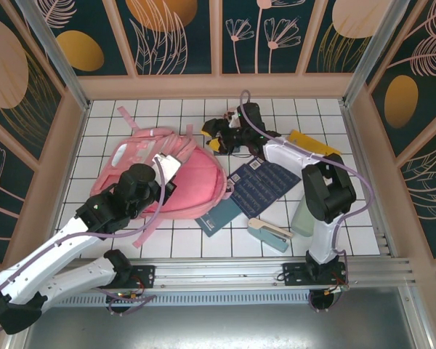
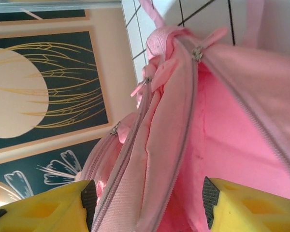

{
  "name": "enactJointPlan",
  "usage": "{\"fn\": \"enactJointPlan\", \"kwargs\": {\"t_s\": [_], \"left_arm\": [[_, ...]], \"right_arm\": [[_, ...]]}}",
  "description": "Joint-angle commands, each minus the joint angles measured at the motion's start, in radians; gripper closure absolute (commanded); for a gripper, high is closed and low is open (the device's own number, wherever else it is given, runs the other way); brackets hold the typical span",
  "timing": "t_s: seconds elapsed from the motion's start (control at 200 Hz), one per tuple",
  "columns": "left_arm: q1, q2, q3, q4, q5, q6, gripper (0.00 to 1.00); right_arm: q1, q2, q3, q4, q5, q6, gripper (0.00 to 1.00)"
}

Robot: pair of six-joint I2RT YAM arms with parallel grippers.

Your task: Pack the student bag

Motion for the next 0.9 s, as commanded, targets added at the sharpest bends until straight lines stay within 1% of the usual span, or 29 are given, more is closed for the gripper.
{"fn": "enactJointPlan", "kwargs": {"t_s": [0.0,0.11,0.16,0.195,0.265,0.29,0.32,0.36,0.4,0.5,0.631,0.836,0.896], "left_arm": [[0.001,-0.021,0.003,0.064,-0.003,0.025,1.0],[0.001,-0.013,0.002,0.063,-0.013,0.034,1.0],[0.0,-0.01,0.003,0.063,-0.018,0.037,1.0],[0.001,-0.006,0.003,0.058,-0.015,0.041,0.97],[0.0,0.011,0.017,0.031,-0.005,0.043,0.85],[0.001,0.023,0.026,0.018,-0.001,0.039,0.79],[0.0,0.04,0.041,-0.001,0.002,0.031,0.69],[0.001,0.067,0.066,-0.024,0.004,0.018,0.57],[0.001,0.097,0.093,-0.048,0.013,0.005,0.49],[0.001,0.174,0.165,-0.098,0.019,-0.04,0.34],[0.001,0.268,0.243,-0.131,0.057,-0.094,0.25],[0.001,0.413,0.325,-0.164,0.098,-0.137,0.22],[0.001,0.458,0.341,-0.181,0.079,-0.156,0.23]], "right_arm": [[0.054,0.053,0.064,0.061,-0.059,0.108,0.37],[0.08,0.071,0.082,0.054,-0.05,0.122,0.39],[0.082,0.072,0.07,0.077,-0.048,0.142,0.45],[0.082,0.068,0.058,0.094,-0.042,0.154,0.51],[0.08,0.058,0.055,0.086,-0.021,0.164,0.66],[0.08,0.055,0.059,0.078,-0.014,0.165,0.72],[0.08,0.049,0.066,0.067,-0.007,0.165,0.78],[0.081,0.045,0.081,0.046,0.001,0.159,0.84],[0.082,0.039,0.096,0.021,0.009,0.151,0.88],[0.087,0.026,0.123,-0.028,0.035,0.136,0.91],[0.101,0.021,0.151,-0.058,0.05,0.125,0.91],[0.107,0.018,0.173,-0.088,0.063,0.116,0.9],[0.107,0.015,0.178,-0.097,0.066,0.112,0.9]]}}
